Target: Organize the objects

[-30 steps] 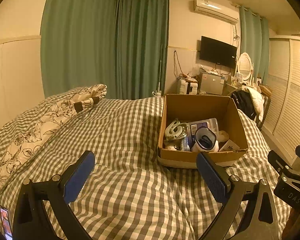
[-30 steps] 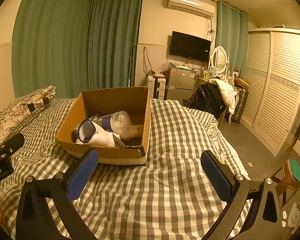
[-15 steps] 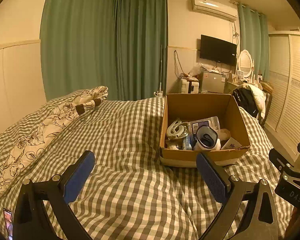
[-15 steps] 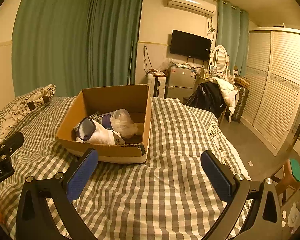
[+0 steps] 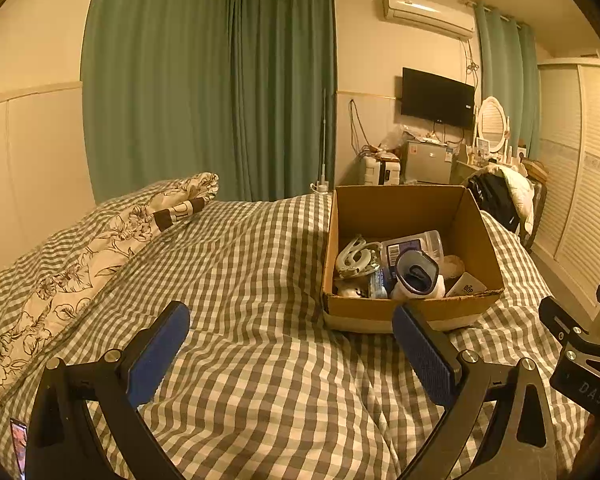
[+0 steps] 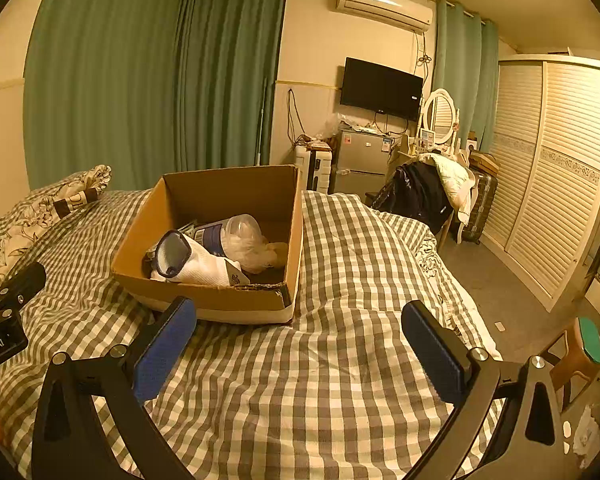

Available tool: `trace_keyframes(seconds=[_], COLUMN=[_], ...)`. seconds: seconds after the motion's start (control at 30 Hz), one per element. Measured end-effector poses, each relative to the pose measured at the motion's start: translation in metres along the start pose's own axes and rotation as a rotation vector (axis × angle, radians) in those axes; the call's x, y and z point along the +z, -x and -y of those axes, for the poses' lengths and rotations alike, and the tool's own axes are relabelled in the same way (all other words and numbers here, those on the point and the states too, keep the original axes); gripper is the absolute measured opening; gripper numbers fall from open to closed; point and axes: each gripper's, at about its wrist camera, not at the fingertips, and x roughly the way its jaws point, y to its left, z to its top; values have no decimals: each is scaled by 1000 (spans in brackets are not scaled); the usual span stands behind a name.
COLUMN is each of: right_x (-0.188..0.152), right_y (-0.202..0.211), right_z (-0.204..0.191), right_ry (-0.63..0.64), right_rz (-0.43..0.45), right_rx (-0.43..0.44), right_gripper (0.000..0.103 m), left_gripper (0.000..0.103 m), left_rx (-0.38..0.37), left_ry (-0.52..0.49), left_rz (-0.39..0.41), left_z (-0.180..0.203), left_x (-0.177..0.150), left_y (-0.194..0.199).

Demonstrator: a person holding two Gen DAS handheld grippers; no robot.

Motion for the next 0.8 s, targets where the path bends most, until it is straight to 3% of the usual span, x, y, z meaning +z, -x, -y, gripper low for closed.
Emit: trace_keyframes(seconds=[0.8], right_x=[-2], right_y=[-3], right_z=[0], right_ry=[3], right_rz=[-8], right_rx=[-3], right_gripper=[103], left_gripper=[103], left_rx=[-19], left_ry=[5], left_rz=[-24], left_z=[0], left_x=[-1], left_y=[-3])
